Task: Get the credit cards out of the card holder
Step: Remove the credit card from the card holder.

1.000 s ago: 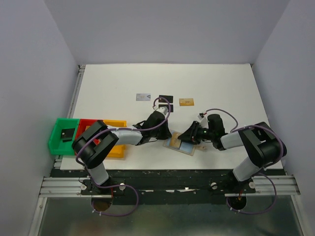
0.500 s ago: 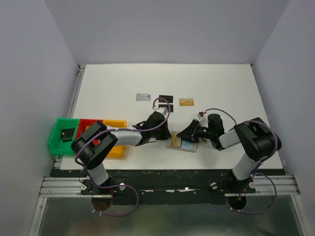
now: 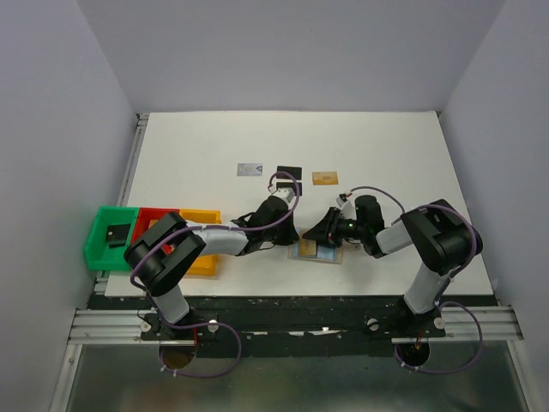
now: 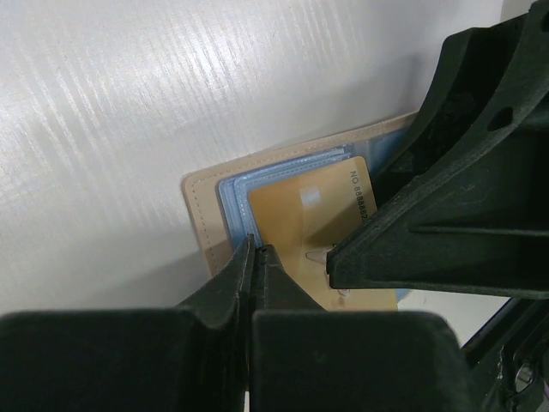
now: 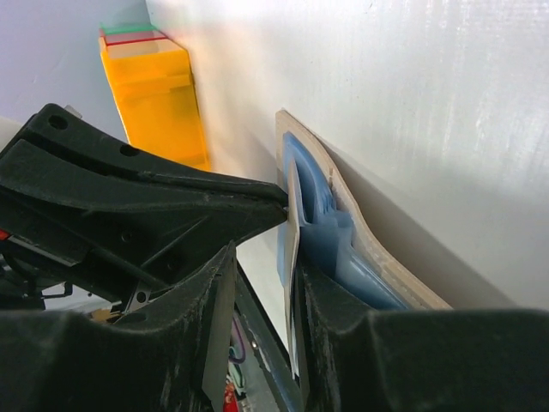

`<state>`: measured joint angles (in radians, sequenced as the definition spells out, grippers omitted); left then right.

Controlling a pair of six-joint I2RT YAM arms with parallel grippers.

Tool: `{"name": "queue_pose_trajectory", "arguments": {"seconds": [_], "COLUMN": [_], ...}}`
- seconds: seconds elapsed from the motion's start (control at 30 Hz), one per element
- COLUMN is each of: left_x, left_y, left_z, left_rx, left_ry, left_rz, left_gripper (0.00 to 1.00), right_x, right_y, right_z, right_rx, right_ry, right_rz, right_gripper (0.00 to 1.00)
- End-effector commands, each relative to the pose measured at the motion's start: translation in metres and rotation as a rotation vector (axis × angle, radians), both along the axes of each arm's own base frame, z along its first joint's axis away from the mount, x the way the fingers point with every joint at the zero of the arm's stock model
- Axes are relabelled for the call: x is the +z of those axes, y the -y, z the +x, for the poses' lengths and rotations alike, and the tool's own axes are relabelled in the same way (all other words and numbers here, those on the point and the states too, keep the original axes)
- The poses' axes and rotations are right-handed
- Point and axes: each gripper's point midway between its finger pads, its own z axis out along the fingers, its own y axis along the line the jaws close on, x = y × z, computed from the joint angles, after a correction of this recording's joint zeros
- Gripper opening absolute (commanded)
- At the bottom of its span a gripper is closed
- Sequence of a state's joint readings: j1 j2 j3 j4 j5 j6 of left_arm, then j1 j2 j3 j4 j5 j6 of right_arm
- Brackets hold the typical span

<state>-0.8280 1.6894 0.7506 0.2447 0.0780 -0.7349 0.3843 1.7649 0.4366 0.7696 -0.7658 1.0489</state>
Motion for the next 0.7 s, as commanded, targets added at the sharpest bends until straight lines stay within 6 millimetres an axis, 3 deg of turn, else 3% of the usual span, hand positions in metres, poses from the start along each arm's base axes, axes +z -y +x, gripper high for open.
{"name": "queue_pose_trajectory", "arguments": {"seconds": [0.0,0.67], "left_x": [-0.026,-0.035], "left_y": [-0.01,-0.023], "left_z": [-0.029,-0.025], "left_rx": [-0.06,-0.001], "left_ry": [-0.073,-0.112], "left_rz": [0.083,0.112], "left_gripper": [0.0,0.0], "right_x": [-0.001,0.017], "right_y": [-0.01,0.006], "right_z": [-0.009,-0.017], "right_rx": [0.075,0.101], "right_ry": [-0.001,0.051], "right_rz": [0.003,-0.145], "right_gripper": [0.39,0.35]}}
